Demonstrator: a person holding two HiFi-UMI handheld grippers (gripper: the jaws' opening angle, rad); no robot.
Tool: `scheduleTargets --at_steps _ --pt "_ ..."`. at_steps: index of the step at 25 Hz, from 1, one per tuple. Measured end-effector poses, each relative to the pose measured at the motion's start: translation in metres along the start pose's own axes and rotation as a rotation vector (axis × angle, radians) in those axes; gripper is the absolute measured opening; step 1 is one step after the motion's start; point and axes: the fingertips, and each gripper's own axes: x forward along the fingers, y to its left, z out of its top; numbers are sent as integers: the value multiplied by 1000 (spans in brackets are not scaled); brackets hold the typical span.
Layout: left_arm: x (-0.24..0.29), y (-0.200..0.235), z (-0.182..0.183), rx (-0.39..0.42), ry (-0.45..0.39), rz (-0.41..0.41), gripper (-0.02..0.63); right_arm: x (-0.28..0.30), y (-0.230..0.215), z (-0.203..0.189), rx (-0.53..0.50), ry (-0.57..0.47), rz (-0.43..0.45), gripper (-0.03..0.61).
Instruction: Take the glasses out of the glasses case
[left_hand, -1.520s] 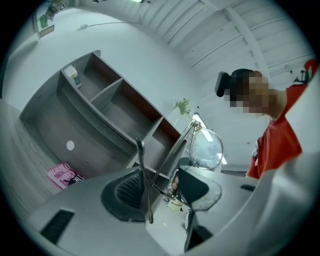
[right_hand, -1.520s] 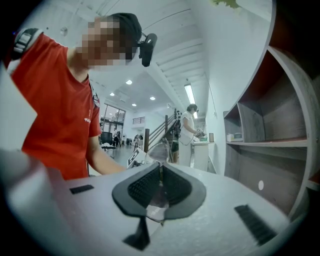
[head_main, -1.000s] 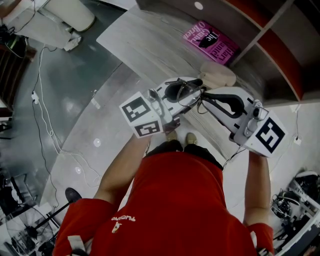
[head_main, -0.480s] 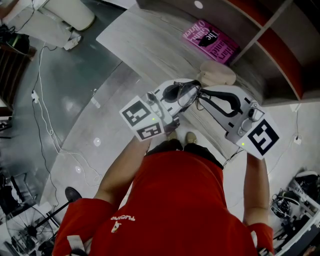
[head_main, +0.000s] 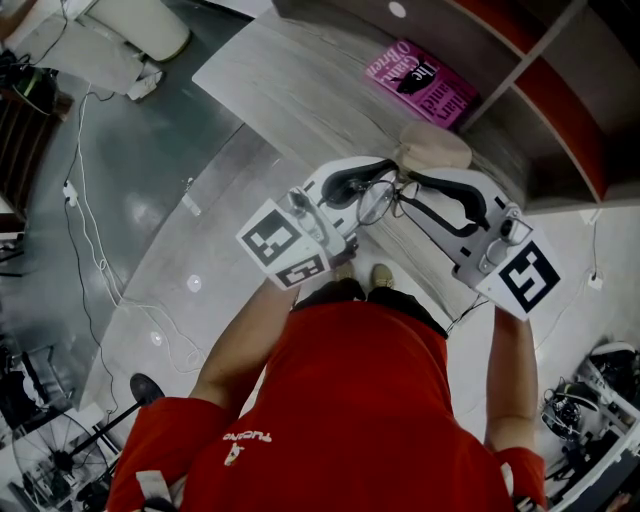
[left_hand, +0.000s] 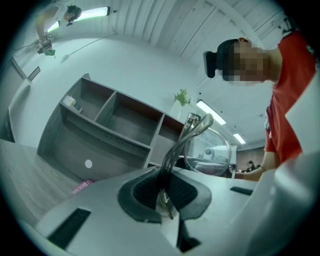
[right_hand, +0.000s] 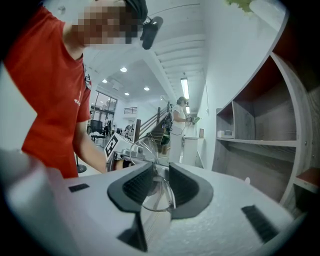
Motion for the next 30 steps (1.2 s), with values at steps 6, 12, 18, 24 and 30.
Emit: scheduleTargets --at_steps 6,12,18,24,30 --pt "0 1 7 29 -29 32 20 -4 0 -7 -16 25 -18 110" --pt "0 3 9 61 -30 71 20 -15 -1 8 0 -90 -70 79" --pt "-1 7 12 105 -37 131 20 -23 -5 15 16 -176 -165 19" --pt "0 4 16 133 -41 153 20 -29 -6 9 48 -211 -247 6" --pt "2 -2 23 143 -54 156 20 -38 -7 10 94 -246 -304 5"
